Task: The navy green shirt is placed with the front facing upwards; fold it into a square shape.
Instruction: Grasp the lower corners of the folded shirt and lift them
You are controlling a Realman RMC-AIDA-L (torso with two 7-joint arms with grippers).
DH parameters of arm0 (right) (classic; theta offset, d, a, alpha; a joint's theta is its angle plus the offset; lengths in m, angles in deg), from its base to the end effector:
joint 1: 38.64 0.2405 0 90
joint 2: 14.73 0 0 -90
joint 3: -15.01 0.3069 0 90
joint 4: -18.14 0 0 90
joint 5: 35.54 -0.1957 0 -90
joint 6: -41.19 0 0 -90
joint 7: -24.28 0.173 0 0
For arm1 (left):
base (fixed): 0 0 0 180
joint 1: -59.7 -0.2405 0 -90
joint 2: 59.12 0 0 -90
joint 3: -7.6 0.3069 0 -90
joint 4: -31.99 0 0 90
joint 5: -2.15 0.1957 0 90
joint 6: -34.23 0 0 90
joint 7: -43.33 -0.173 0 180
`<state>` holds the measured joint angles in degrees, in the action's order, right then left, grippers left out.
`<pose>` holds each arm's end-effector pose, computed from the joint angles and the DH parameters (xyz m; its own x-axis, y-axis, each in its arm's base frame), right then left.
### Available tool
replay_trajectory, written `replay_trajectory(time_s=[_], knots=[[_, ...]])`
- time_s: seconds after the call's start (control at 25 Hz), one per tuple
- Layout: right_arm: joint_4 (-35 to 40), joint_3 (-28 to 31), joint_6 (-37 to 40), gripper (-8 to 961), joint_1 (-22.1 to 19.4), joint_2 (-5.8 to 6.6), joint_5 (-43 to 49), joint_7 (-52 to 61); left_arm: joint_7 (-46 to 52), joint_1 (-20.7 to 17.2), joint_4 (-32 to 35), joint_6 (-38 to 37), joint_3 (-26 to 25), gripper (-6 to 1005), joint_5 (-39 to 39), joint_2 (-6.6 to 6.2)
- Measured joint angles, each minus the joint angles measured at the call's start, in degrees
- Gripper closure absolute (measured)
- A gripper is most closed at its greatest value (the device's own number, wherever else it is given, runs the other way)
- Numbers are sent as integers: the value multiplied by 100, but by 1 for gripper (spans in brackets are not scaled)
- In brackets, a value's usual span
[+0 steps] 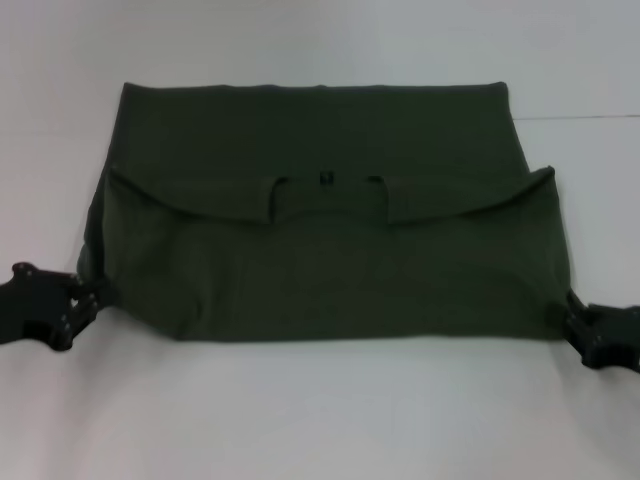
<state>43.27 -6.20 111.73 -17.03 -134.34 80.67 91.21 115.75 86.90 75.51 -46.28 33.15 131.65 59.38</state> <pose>0.3961 0.3201 -0.0513 0.6419 -0.4801 -0.5979 -0.7583 -0.5131 -0.4021 -0.3611 0.3558 -0.0091 0.8750 0.3524 0.3320 0.4766 -0.7479 -0.4621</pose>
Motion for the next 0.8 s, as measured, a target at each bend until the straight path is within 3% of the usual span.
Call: replay_trajectory(time_s=[0.32,0.8], knots=[[146,479,1153,908,-744,0,-11,-874,-806,-505,201,-1160,-713,957,28,90],[431,822,2266,907,-1836,9,70,-1684,-2062,-1488,644,-2705,-822,957,124,297]])
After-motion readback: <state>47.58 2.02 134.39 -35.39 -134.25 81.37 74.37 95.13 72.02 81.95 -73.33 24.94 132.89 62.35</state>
